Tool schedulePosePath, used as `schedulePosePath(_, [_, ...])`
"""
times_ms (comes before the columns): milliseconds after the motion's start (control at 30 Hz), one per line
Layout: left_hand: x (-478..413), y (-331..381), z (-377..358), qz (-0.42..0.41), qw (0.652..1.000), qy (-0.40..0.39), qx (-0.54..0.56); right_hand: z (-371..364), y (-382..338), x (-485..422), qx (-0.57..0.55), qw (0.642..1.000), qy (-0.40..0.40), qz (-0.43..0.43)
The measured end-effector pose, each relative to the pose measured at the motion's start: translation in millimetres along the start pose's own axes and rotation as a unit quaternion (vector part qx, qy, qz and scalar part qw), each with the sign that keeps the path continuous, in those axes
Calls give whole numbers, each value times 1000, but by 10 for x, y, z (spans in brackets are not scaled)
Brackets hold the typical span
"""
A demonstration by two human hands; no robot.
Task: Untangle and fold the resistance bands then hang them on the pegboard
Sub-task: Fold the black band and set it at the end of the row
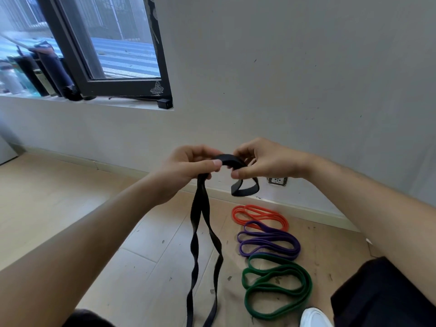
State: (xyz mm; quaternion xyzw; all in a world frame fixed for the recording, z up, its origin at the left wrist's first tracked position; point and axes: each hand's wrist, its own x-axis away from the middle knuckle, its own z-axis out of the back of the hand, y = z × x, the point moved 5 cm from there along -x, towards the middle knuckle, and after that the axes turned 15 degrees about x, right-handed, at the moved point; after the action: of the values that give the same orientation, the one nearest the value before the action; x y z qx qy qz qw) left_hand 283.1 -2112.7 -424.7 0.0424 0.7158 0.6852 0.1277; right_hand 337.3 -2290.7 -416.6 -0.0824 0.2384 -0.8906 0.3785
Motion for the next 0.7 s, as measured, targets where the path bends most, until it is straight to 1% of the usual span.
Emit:
schedulePosePath(67, [3, 0, -42, 7, 1000, -9, -17, -24, -84, -5, 34, 999, 5, 14])
schedulePosePath(167, [-9, 22, -61, 11, 1000, -12, -27, 5, -182, -11, 10, 999, 23, 33])
schedulePosePath(233, [-18, 29, -38, 11, 999, -10, -29, 42, -184, -2, -11, 999, 27, 29])
schedulePosePath(333, [-15, -11, -24, 20, 998, -42, -44, 81, -174, 15, -72, 996, 37, 31])
schedulePosePath(500, [32, -151, -53, 49, 993, -80, -72, 123, -164, 6, -200, 977, 52, 50])
schedulePosePath(600, [38, -136, -79, 42, 994, -76, -59, 130, -104, 7, -237, 969, 54, 40])
schedulePosePath(700, [37, -51, -75, 19, 998, -44, -48, 167, -12, 13, -281, 957, 61, 23])
